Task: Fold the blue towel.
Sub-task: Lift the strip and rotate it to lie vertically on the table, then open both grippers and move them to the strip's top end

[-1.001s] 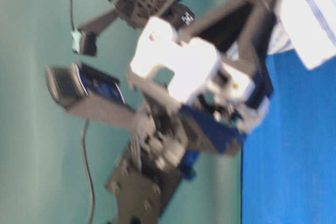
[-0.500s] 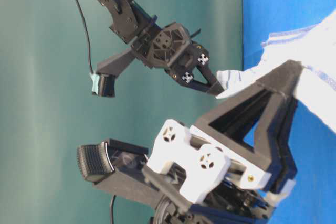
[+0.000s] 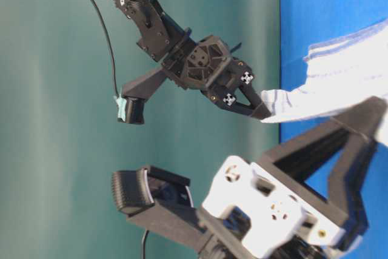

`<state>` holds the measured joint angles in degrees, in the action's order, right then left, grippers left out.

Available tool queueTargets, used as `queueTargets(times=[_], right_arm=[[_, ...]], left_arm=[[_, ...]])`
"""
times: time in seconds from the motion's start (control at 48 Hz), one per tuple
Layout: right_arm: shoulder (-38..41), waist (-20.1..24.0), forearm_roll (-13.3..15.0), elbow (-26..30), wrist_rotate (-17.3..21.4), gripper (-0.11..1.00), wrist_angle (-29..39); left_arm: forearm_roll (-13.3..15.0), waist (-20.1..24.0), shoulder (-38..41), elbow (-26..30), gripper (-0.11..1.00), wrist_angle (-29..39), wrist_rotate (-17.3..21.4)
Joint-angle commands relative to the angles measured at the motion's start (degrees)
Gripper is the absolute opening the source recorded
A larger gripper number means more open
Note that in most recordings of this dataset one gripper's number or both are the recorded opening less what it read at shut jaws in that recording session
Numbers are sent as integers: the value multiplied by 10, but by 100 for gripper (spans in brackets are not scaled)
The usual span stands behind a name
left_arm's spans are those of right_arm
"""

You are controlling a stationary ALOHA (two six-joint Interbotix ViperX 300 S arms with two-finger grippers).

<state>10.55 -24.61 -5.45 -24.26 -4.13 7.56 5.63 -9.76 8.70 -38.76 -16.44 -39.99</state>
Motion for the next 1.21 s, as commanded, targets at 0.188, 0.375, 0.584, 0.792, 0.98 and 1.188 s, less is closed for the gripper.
queueTargets(times=[0.188, 0.375, 0.584, 0.792, 0.98, 1.188], right_arm=[[-2, -6, 4, 26, -2, 9, -4], [-1, -5, 13, 26, -1, 53, -7], [-2, -5, 22, 26, -2, 91, -10], [-20, -5, 25, 18, -2, 88, -4], [-77, -4, 25, -18, -1, 88, -1], [-159, 15, 25, -88, 7, 87, -4]], left_arm=[[-2, -4, -16, 4, 2, 20, 3], [-2, -3, -16, 5, 19, 20, 1], [5, -1, -18, 4, 80, 21, -9], [5, 0, -55, -18, 89, 68, -18], [4, -4, -131, -57, 89, 123, -20], [-17, 5, -199, -86, 89, 127, 4]])
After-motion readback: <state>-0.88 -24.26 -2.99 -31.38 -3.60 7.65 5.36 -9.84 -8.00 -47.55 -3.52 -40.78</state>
